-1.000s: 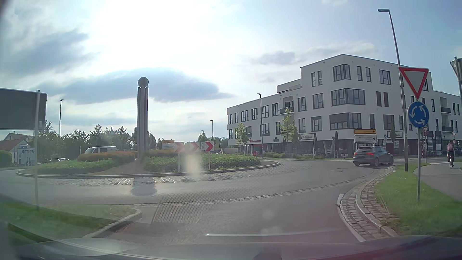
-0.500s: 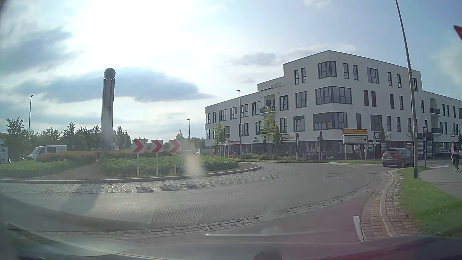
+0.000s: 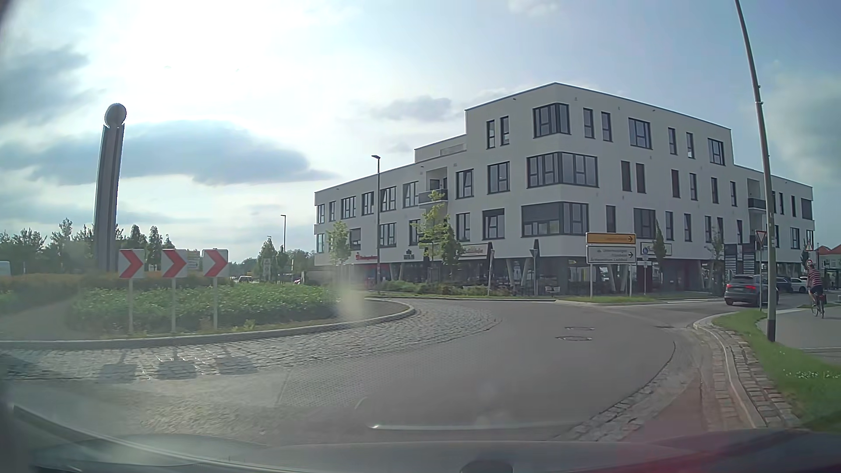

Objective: Follow the waypoints while adhering to traffic rules and regulations

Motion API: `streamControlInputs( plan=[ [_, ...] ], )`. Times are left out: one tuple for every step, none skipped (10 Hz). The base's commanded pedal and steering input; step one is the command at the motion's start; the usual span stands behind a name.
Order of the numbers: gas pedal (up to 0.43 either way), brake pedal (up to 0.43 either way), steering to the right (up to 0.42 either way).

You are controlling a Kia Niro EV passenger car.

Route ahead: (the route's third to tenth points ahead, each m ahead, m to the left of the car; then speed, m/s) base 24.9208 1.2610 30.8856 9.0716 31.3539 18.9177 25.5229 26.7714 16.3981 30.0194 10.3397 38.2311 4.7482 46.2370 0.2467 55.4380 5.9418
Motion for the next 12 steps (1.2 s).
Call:
streamControlInputs(
  plan=[
    [0.138,0.000,0.176],
    [0.138,0.000,0.176],
    [0.138,0.000,0.176],
    [0.157,0.000,0.174],
    [0.157,0.000,0.172],
    [0.157,0.000,0.171],
    [0.157,0.000,0.169],
    [0.157,0.000,0.147],
    [0.157,0.000,0.128],
    [0.157,0.000,0.106],
    [0.157,0.000,0.079],
    [0.157,0.000,0.063]
  ],
)
